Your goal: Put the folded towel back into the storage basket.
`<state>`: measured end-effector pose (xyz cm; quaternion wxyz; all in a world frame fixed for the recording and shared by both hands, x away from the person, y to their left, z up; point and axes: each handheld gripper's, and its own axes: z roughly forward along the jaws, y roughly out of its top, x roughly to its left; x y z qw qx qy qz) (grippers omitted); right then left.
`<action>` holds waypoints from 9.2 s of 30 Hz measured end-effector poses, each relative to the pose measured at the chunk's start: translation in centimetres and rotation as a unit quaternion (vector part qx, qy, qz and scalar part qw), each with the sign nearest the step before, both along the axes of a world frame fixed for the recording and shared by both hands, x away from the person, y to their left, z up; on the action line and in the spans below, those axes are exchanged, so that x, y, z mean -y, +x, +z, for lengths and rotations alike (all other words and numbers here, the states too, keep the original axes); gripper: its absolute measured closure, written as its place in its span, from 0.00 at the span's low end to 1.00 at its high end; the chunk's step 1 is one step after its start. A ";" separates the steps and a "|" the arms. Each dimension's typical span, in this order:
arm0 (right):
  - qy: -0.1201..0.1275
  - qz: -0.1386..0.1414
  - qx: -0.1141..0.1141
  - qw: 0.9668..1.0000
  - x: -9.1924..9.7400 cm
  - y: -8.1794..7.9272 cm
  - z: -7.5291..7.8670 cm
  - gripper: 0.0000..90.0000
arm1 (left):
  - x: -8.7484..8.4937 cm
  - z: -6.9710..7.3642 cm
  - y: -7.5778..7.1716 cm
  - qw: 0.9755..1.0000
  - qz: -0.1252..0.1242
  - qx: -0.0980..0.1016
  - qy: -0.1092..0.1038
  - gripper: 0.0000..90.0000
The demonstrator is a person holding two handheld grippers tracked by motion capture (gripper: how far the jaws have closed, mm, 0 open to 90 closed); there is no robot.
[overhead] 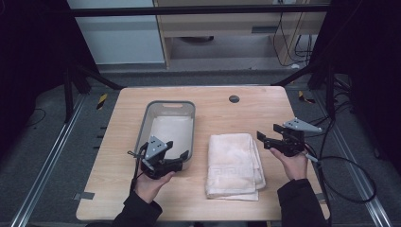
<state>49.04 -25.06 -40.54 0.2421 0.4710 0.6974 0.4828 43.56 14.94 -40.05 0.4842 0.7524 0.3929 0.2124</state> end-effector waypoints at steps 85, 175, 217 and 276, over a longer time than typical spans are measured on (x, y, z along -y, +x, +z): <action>-0.040 0.034 -0.167 0.985 -3.9 3.0 -8.8 0.26 | 8.9 -9.6 0.5 0.988 -0.064 -0.121 0.073 0.39; 0.065 0.070 -0.066 0.993 -4.1 -0.7 0.8 0.74 | 6.1 -1.5 -0.9 0.991 -0.107 -0.070 -0.023 0.86; 0.076 0.077 0.000 0.994 -9.3 0.7 7.1 0.74 | 0.7 4.0 -0.4 0.995 -0.066 0.000 -0.073 0.86; 0.065 0.104 0.005 0.992 -20.6 4.8 9.9 0.74 | -8.7 5.5 0.5 0.993 0.048 0.024 -0.102 0.86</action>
